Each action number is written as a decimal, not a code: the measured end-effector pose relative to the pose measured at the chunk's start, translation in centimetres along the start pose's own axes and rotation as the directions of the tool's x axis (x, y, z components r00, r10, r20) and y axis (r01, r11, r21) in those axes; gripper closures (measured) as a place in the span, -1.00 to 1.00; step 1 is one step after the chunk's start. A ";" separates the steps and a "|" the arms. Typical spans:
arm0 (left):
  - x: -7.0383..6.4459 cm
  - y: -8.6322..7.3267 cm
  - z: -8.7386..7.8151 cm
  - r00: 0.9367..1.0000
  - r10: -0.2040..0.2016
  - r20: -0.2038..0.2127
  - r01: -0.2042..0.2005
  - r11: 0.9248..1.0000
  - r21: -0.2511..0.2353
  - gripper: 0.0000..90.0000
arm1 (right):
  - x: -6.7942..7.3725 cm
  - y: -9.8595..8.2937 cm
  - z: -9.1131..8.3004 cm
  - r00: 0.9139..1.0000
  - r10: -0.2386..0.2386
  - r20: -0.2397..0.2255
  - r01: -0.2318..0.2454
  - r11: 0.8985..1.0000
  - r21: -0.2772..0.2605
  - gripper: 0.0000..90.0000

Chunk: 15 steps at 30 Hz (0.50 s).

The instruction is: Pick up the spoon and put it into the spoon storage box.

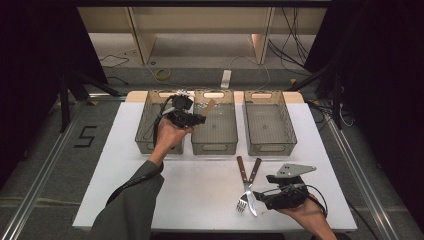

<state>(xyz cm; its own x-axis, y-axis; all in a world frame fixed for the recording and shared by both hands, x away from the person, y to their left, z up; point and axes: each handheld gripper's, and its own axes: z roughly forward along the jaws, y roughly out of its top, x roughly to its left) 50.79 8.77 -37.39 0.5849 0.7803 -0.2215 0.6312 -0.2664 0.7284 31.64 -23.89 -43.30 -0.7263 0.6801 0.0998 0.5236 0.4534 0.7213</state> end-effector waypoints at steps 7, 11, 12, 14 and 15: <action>0.0 0.1 0.8 1.000 -0.011 -0.008 0.011 1.000 0.008 0.69 | 0.0 0.0 0.0 1.000 0.001 -0.001 -0.001 1.000 0.002 -0.43; -0.1 0.0 1.5 1.000 -0.027 -0.014 0.028 0.999 0.018 0.69 | 0.0 0.0 0.0 1.000 0.000 -0.002 0.000 1.000 0.001 -0.43; -0.1 0.0 1.5 1.000 -0.027 -0.014 0.028 0.999 0.018 0.69 | 0.0 0.0 0.0 1.000 0.000 -0.002 0.000 1.000 0.001 -0.43; -0.1 0.0 1.7 0.999 -0.030 -0.019 0.030 0.999 0.019 0.68 | 0.0 0.0 0.0 1.000 0.000 -0.003 0.000 1.000 0.002 -0.43; -0.1 -0.1 1.9 0.999 -0.036 -0.018 0.036 0.999 0.016 0.68 | 0.0 0.0 0.0 1.000 -0.001 -0.004 0.001 1.000 0.002 -0.43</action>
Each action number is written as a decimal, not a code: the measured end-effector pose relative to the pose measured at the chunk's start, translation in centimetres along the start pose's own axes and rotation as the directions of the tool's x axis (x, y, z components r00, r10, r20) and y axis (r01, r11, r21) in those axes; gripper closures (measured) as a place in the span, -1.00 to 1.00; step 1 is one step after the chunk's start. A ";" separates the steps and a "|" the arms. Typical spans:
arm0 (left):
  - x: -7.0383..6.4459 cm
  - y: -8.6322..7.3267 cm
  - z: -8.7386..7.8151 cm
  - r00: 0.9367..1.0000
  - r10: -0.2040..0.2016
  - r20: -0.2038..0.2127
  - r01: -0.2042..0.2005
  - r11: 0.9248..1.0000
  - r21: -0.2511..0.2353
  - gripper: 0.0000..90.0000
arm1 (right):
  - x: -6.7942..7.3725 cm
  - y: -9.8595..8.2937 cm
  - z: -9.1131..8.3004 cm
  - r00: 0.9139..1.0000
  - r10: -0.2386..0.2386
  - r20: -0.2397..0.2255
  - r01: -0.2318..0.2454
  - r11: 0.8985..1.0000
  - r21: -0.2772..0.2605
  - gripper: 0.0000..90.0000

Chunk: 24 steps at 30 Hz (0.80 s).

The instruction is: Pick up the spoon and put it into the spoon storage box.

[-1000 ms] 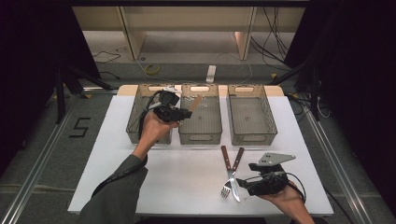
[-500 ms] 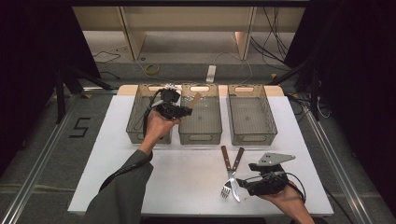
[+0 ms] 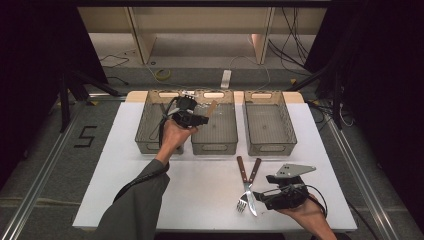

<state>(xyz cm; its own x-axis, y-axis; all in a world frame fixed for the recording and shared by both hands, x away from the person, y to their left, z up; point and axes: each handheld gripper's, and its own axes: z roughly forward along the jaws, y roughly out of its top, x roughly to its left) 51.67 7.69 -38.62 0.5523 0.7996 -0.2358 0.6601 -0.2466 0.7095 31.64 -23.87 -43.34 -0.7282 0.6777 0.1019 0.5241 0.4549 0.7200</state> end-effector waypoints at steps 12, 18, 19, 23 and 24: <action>0.4 -0.2 0.3 0.996 -0.089 0.023 0.089 0.996 -0.029 0.31 | 0.0 0.0 0.0 1.000 -0.001 -0.005 0.001 1.000 -0.003 -0.43; 0.3 -0.3 -1.3 0.992 -0.115 0.046 0.116 0.993 -0.019 -0.18 | 0.1 0.1 0.0 1.000 -0.003 -0.005 0.003 1.000 -0.004 -0.43; 0.3 -0.4 -1.6 0.993 -0.110 0.050 0.112 0.993 -0.023 -0.18 | 0.1 0.1 0.0 1.000 -0.003 -0.005 0.003 1.000 -0.004 -0.43; 0.3 -1.2 -3.4 0.993 -0.091 0.071 0.095 0.994 -0.058 -0.36 | 0.2 0.2 0.1 1.000 -0.010 -0.013 0.010 1.000 -0.009 -0.43; 0.3 -1.7 -4.5 0.994 -0.074 0.082 0.079 0.995 -0.065 -0.37 | 0.2 0.3 0.4 1.000 -0.009 -0.015 0.009 1.000 -0.007 -0.43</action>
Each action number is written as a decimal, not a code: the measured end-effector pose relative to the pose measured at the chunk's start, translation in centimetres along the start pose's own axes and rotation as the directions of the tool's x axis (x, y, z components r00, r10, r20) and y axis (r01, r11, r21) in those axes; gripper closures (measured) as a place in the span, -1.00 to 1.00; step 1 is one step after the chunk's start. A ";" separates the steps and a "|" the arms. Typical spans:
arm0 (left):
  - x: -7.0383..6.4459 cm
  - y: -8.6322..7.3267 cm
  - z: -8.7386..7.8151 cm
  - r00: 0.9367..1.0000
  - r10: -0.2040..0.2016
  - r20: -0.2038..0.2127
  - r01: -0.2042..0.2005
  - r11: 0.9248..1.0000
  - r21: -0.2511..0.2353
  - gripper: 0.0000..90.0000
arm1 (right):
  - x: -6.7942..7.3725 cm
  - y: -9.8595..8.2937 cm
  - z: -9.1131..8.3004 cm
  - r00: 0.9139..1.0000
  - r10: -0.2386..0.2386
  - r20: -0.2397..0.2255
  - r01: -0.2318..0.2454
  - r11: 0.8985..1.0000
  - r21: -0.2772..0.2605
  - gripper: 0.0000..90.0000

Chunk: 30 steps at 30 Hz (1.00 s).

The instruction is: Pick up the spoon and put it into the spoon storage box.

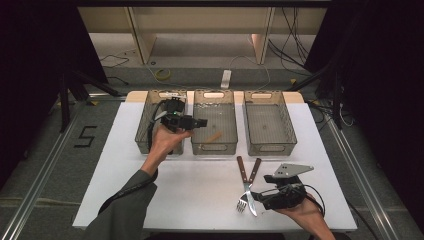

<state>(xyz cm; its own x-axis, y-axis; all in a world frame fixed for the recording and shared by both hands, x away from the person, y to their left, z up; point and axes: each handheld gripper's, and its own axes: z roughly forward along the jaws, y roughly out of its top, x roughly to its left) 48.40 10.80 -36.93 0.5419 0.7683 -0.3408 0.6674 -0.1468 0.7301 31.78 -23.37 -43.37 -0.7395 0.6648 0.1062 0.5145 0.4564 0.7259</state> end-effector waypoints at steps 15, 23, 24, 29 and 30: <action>-0.7 -3.9 -4.0 0.997 0.070 -0.036 -0.071 0.997 -0.022 -0.58 | -0.6 1.2 0.8 1.000 0.004 -0.003 -0.004 1.000 -0.018 -0.42; -1.4 -6.1 -4.7 0.994 0.106 -0.027 -0.107 0.994 -0.038 -0.60 | -0.9 1.8 1.3 1.000 0.003 0.000 -0.003 1.000 -0.020 -0.39; -1.5 -6.8 -4.9 0.993 0.114 -0.026 -0.115 0.993 -0.038 -0.60 | -1.0 2.0 1.6 1.000 0.001 -0.002 -0.002 1.000 -0.015 -0.38; -1.9 -8.1 -5.5 0.992 0.122 -0.023 -0.123 0.990 -0.067 -0.61 | -1.3 2.5 1.9 1.000 0.006 -0.007 -0.006 1.000 -0.026 -0.28; -2.0 -8.7 -5.7 0.990 0.138 -0.036 -0.140 0.987 -0.076 -0.61 | -1.4 2.6 2.0 1.000 0.006 -0.009 -0.006 1.000 -0.027 -0.25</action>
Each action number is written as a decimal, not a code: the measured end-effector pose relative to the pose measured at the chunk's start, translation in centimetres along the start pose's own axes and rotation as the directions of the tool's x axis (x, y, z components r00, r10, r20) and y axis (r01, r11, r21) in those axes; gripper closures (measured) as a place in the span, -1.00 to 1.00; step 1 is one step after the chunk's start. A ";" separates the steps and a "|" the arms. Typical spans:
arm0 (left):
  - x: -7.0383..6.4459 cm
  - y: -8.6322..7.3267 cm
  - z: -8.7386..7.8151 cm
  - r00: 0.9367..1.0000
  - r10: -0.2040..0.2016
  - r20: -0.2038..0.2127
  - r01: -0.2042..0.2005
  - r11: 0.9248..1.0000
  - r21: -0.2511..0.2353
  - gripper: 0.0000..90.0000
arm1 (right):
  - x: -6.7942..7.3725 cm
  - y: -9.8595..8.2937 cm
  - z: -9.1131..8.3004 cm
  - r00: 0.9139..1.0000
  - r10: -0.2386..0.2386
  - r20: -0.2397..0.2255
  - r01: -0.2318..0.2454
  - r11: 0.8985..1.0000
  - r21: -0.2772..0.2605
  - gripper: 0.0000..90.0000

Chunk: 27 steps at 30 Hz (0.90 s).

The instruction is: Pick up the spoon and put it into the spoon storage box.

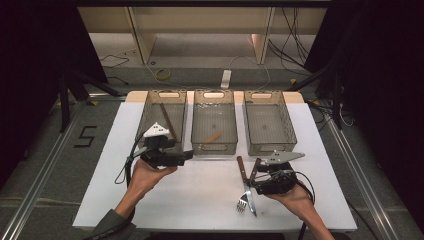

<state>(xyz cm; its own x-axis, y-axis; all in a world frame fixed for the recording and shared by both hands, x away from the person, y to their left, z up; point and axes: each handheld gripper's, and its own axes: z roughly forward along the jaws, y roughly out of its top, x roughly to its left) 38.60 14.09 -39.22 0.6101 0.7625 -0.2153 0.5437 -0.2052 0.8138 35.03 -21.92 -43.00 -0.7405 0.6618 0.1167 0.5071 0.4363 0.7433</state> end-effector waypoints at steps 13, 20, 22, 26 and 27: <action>-0.4 -2.5 -1.7 1.000 0.029 -0.011 -0.029 0.998 -0.056 -0.62 | -1.3 0.9 1.7 1.000 0.020 0.007 -0.020 1.000 0.007 0.08; -0.6 -3.6 -2.7 0.999 0.038 0.014 -0.037 0.998 -0.059 -0.62 | -1.7 1.2 2.4 1.000 0.016 0.000 -0.016 1.000 0.015 0.24; -0.7 -3.9 -2.7 0.999 0.042 0.012 -0.041 0.998 -0.056 -0.62 | -1.8 1.3 2.5 1.000 0.016 0.001 -0.016 1.000 0.015 0.28; -1.0 -4.3 -2.7 0.997 0.078 0.010 -0.077 0.996 -0.045 -0.62 | -1.8 1.6 2.9 1.000 0.008 -0.002 -0.008 1.000 0.018 0.35; -1.0 -4.3 -2.7 0.997 0.078 0.010 -0.077 0.996 -0.045 -0.62 | -1.8 1.6 2.9 1.000 0.006 -0.004 -0.006 1.000 0.018 0.36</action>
<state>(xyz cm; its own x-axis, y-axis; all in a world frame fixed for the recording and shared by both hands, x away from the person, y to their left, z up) 34.09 15.88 -41.11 0.6560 0.7383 -0.1565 0.4684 -0.2357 0.8515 38.46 -20.62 -43.94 -0.7392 0.6621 0.1232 0.5192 0.4437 0.7304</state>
